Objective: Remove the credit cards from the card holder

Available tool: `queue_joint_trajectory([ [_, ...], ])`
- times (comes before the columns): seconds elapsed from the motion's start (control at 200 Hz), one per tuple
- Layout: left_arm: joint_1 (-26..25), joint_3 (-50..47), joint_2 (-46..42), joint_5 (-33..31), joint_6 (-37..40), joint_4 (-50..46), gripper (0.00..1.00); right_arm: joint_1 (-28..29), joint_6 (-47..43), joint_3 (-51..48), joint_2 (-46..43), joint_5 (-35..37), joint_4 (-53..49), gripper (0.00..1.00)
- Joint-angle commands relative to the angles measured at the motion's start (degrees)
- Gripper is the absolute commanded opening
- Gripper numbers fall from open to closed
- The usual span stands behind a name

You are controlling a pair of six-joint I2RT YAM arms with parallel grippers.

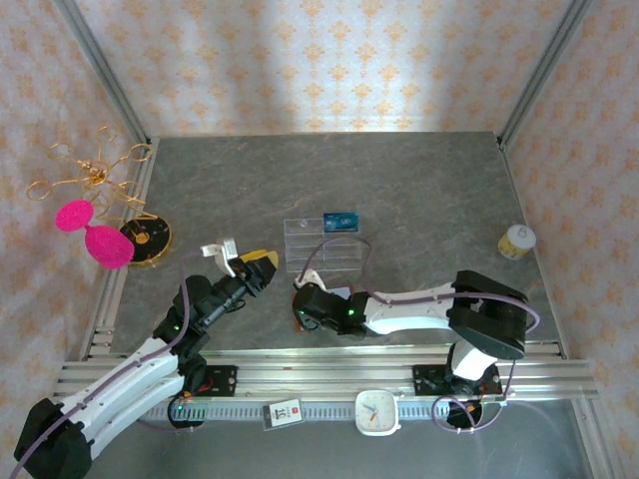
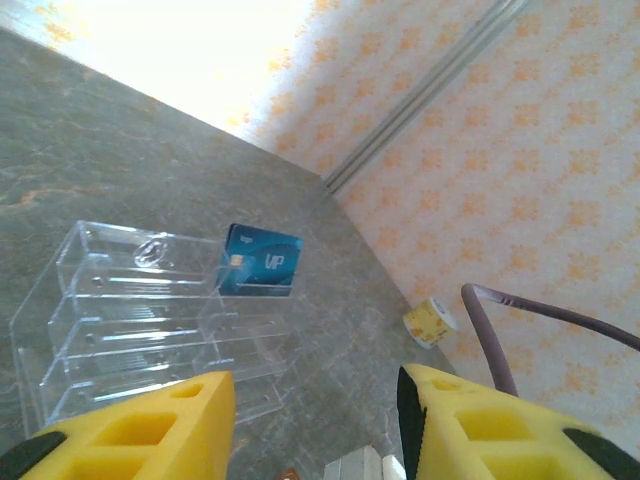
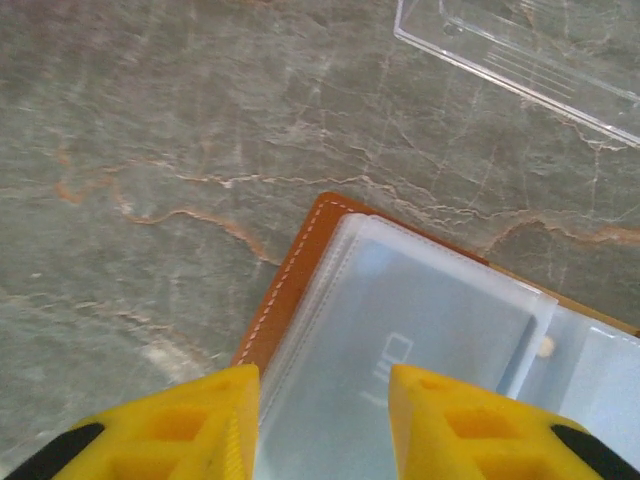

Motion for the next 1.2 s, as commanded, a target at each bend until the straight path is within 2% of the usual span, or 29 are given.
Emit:
queue_joint_trajectory([
  [0.0, -0.16, -0.91, -0.45, -2.82, -1.35, -4.43, 0.45, 0.56, -0.61, 1.96, 3.19, 5.71, -4.27, 0.39],
  [0.12, -0.15, -1.19, 0.29, -2.16, -1.20, -4.83, 0.43, 0.57, 0.25, 2.73, 6.10, 6.67, -5.22, 0.31],
  [0.265, -0.48, -0.79, 2.35, -0.43, -0.30, -6.79, 0.38, 0.54, 1.98, 2.29, 6.42, 7.04, -4.48, 0.09],
  [0.365, -1.90, -0.75, 4.36, -0.79, -0.25, -8.18, 0.32, 0.36, 4.41, 0.22, 3.37, 6.92, -0.78, 0.00],
  [0.441, -3.33, -0.80, 6.57, -1.08, -0.39, -8.80, 0.24, -0.39, 6.18, -1.96, 0.36, 5.35, 2.86, 0.00],
  [0.586, -7.06, -1.19, 12.22, -1.40, -0.92, -6.60, 0.00, -1.21, 9.15, -5.12, -3.79, 2.96, 8.13, 0.00],
  [0.896, -12.31, 1.35, 28.15, -0.30, -0.92, -0.45, 0.00, -1.38, 12.08, -8.84, -8.44, 2.23, 12.11, 0.00],
  [0.956, -13.22, 2.87, 32.03, -0.16, -0.69, 0.38, 0.00, -1.44, 12.39, -9.42, -9.85, 2.59, 12.39, 0.10],
  [1.006, -13.57, 3.72, 35.03, 1.05, -0.57, 1.74, 0.00, -1.44, 12.95, -10.16, -11.32, 3.41, 12.48, 0.24],
  [1.036, -13.98, 4.20, 36.51, 1.66, -0.76, 3.01, 0.00, -1.41, 13.36, -10.92, -12.69, 3.97, 12.55, 0.29],
  [1.196, -17.79, 8.47, 40.87, 1.38, -0.32, 3.88, 0.00, -1.43, 15.90, -14.22, -20.57, 8.41, 9.08, 0.33],
])
